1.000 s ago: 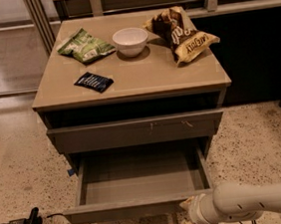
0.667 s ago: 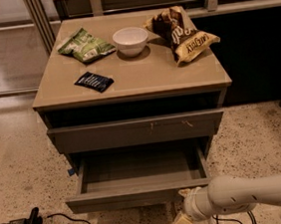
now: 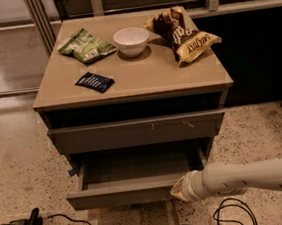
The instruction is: Close middle drawer
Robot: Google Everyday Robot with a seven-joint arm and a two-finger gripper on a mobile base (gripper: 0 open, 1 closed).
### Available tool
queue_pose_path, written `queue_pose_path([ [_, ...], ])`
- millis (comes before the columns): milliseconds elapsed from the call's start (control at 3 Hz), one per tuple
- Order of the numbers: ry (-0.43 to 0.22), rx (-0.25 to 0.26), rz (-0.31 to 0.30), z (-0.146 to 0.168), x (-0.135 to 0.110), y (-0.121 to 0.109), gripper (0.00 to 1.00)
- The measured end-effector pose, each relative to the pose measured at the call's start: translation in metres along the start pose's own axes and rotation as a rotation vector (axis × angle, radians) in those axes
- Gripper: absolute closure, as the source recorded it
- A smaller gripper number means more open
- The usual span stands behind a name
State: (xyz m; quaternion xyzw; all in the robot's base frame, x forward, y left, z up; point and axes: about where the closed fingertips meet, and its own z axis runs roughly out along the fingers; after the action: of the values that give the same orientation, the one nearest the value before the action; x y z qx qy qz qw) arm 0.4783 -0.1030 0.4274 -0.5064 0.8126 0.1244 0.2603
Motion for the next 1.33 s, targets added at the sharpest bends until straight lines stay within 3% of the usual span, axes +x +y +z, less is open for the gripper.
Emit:
queue_pose_path([
  [333,-0.005,0.052,-0.004,-0.002,-0.003,-0.03,0.96],
  [667,-0.025,0.082,-0.001,0.003,0.0,-0.057,0.99],
  [1000,-0.047,0.037,0.02,0.026,0.033,-0.065,0.77],
  [1333,-0.068,0.041,0.052,0.048,0.039,-0.081,0.54],
])
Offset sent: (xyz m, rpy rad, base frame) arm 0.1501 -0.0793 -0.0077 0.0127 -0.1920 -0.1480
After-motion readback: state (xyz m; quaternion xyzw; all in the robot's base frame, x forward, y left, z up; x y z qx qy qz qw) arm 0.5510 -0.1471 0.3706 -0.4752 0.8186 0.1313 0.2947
